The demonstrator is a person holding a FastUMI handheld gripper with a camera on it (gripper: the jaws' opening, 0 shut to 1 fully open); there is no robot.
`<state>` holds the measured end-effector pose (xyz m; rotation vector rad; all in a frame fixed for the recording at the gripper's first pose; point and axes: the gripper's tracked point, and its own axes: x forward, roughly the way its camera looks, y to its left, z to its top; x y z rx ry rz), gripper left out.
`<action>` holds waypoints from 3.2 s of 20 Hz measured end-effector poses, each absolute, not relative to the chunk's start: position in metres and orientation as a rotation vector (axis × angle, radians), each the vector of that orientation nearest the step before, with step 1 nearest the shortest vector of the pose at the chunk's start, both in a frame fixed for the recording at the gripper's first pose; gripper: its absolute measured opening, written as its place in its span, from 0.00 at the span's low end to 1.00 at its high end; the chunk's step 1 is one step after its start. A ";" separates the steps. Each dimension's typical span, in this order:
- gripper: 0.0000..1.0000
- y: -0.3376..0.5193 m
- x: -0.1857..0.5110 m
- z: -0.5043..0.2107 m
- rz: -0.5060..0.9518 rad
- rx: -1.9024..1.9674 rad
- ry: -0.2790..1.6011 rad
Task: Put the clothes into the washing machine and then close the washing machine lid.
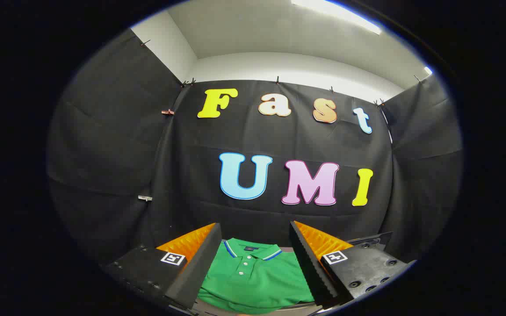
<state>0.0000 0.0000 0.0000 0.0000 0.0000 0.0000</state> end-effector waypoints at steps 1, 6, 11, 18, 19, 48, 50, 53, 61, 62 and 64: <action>0.97 0.002 -0.001 -0.002 0.004 -0.004 0.002; 0.97 0.005 -0.005 -0.006 0.014 -0.007 -0.013; 0.97 0.010 -0.010 -0.024 0.021 -0.039 -0.007; 0.97 0.010 -0.014 -0.048 0.030 -0.047 0.034; 0.97 0.010 -0.014 -0.049 0.028 -0.045 0.037; 0.97 0.017 0.083 -0.196 0.128 0.019 0.868; 0.98 0.019 0.080 -0.195 0.160 0.007 0.843; 0.81 0.009 0.088 -0.199 0.178 0.031 0.788; 0.11 0.004 0.092 -0.198 0.150 -0.001 0.768; 0.09 0.005 0.093 -0.197 0.160 -0.019 0.769; 0.05 0.006 0.095 -0.185 0.173 -0.045 0.739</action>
